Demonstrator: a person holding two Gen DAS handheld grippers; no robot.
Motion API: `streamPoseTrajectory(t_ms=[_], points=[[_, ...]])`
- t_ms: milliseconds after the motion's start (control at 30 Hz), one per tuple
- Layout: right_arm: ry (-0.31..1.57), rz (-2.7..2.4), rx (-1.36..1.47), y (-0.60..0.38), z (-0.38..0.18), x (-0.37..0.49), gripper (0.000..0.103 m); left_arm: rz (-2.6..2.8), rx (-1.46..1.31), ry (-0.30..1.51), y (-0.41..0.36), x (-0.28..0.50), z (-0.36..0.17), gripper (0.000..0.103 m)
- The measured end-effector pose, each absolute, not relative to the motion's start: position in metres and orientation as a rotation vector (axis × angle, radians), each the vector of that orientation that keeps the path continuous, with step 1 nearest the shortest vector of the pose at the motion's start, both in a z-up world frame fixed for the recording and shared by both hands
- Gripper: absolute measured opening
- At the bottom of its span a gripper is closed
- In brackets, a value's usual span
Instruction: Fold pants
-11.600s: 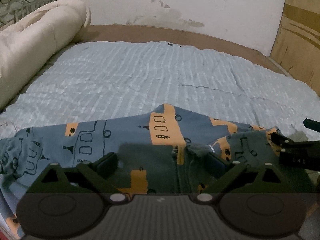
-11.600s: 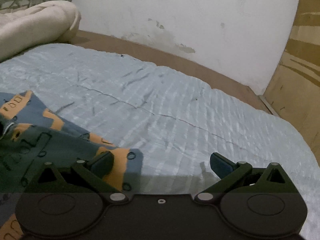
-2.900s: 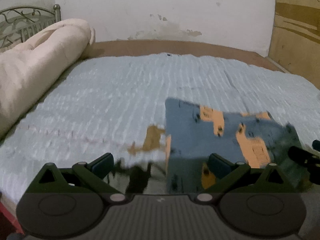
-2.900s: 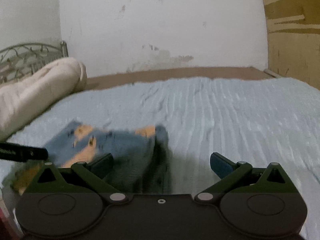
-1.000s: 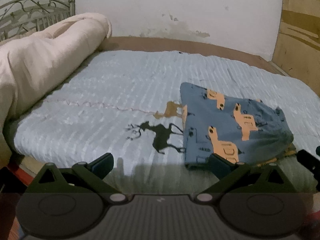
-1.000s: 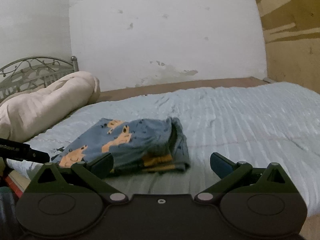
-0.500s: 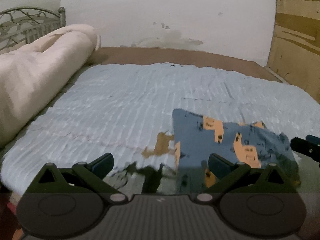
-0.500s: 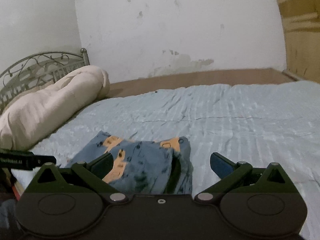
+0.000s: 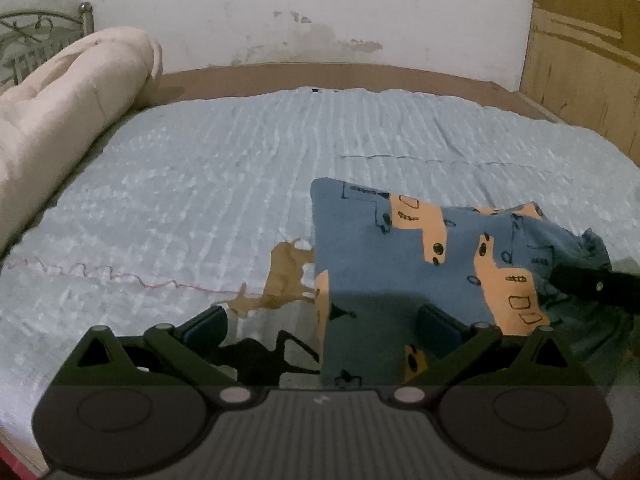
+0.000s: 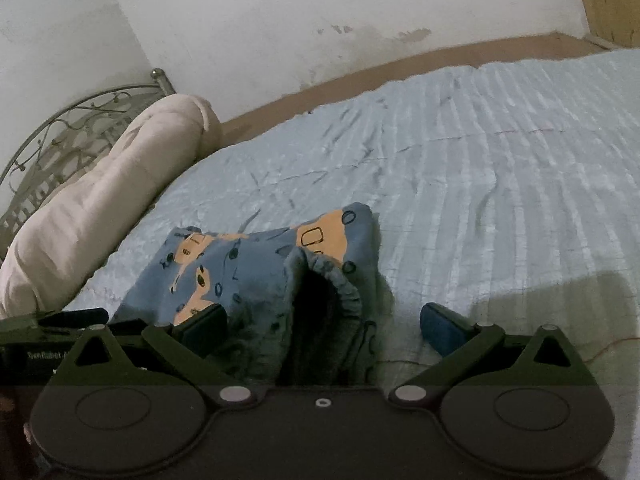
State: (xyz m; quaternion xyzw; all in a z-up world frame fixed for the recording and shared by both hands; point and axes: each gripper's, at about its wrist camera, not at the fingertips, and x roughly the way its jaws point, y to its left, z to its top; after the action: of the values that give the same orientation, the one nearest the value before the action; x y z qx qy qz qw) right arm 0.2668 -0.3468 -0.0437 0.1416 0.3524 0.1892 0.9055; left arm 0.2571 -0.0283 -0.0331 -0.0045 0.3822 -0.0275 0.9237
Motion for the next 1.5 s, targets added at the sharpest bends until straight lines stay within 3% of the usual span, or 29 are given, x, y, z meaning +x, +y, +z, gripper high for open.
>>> streamPoseTrajectory(t_ms=[500,900,1033,1367,1500], points=[[0.636,0.557,0.354,-0.359,-0.048,0.25,0.102,-0.083,-0.082,0.808,-0.017,0.258,-0.036,0.102],[0.622,0.515,0.382,-0.367,-0.051,0.248,0.061,-0.09,-0.09,0.801,-0.013,0.251,-0.032,0.102],[0.623,0.514,0.382,-0.367,-0.052,0.248,0.055,-0.104,-0.149,0.78,-0.002,0.246,-0.029,0.102],[0.622,0.51,0.382,-0.366,-0.052,0.246,0.053,-0.171,-0.27,0.81,0.013,0.246,-0.027,0.067],[0.622,0.51,0.383,-0.367,-0.052,0.246,0.053,-0.189,-0.277,0.829,0.007,0.247,-0.027,0.058]])
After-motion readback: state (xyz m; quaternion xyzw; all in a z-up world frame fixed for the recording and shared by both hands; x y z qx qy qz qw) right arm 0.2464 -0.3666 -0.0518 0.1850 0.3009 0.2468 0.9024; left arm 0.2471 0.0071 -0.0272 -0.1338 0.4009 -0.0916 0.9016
